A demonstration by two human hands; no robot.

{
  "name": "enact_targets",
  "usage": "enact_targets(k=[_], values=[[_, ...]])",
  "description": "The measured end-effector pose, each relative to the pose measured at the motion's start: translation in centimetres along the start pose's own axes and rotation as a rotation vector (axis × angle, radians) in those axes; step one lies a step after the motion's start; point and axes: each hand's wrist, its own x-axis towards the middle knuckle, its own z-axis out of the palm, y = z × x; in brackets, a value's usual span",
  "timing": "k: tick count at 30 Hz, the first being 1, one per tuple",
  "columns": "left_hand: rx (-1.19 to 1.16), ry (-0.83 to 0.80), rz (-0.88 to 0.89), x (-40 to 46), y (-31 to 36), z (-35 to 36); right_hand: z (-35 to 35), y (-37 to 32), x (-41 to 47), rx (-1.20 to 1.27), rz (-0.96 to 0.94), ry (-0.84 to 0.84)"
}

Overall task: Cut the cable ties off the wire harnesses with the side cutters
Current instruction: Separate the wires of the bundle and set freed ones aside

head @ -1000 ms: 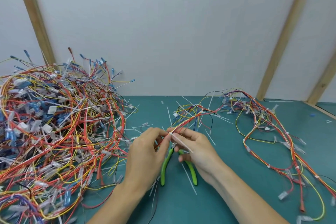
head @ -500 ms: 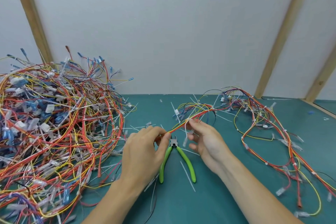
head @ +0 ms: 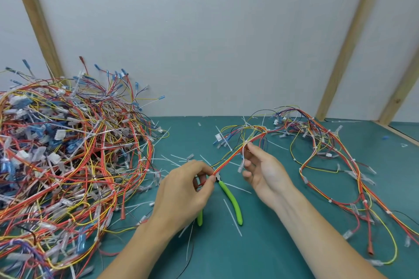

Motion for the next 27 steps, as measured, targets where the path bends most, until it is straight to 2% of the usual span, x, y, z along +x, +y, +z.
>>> enact_targets(k=[8,14,20,27], values=[[-0.070,0.153,0.008,0.5,-0.7,0.5,1.9,1.8,-2.0,-0.365,-0.053,-0.278],[-0.080,0.158,-0.004,0.2,-0.1,0.3,2.7,2.1,-2.6,-0.488,-0.203,-0.180],[0.040,0.257,0.014,0.4,0.3,-0.5,2.8,1.4,-2.3,-0.448,-0.208,-0.137],[-0.107,0.324,-0.073,0.8,-0.5,-0.4,1.9,0.7,-1.6,-0.493,-0.297,-0.041]])
